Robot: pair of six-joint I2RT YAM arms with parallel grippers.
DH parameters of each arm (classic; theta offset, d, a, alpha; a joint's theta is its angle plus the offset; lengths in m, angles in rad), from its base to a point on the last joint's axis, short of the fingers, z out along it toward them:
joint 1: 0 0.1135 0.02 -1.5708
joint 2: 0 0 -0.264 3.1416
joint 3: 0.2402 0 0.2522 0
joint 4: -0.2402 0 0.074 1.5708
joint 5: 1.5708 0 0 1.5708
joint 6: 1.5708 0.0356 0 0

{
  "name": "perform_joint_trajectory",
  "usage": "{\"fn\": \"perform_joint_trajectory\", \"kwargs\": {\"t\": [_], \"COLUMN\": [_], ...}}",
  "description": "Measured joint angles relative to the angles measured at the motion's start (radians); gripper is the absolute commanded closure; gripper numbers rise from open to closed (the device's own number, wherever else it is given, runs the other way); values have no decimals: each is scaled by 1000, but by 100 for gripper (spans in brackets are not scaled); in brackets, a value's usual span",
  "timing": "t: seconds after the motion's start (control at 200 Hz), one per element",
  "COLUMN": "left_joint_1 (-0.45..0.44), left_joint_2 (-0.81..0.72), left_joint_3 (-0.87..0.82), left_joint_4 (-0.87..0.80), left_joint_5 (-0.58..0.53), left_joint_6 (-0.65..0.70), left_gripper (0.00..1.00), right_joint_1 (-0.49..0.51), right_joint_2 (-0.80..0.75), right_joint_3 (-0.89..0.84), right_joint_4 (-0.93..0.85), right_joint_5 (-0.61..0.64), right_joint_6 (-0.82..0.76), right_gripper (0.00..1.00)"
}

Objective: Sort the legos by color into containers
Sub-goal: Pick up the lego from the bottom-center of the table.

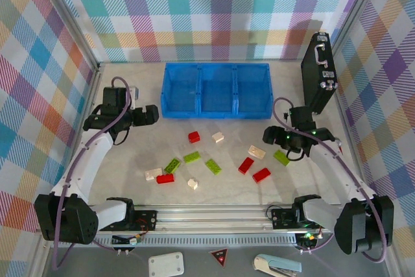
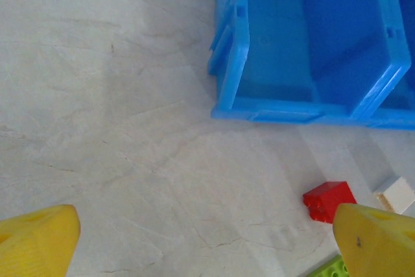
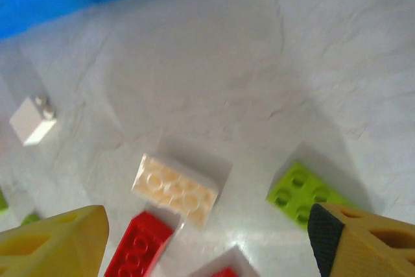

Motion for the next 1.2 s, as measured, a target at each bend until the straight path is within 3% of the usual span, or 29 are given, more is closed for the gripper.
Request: {"fn": "perform_joint_trajectory", "kwargs": {"t": [0.23,0.4,0.545,0.875,1.2], "left_joint_1": [0,4,8,8,8], "left_joint_2": [6,-54,-103,-101,-100], "left_joint_3": [-4,-21,-25,-35,-37], "left_joint_4": [-9,4,15,15,14], "left_joint_5": [11,-46,-74,-91,-98], "left_joint_6": [29,40,48,55,59], "left_gripper": [0,0,0,0,0], "right_joint_1": [106,169,261,483,621], "right_joint_2": [-31,-24,0,237,439], "right_joint_3": [0,-17,-55,30,167], "right_joint_4": [-93,-101,-74,-97,-122], "right_joint_5": [11,20,44,188,264], "right_joint_6": [126,321,494,733,821], "right_gripper": [22,23,29,34,39]}}
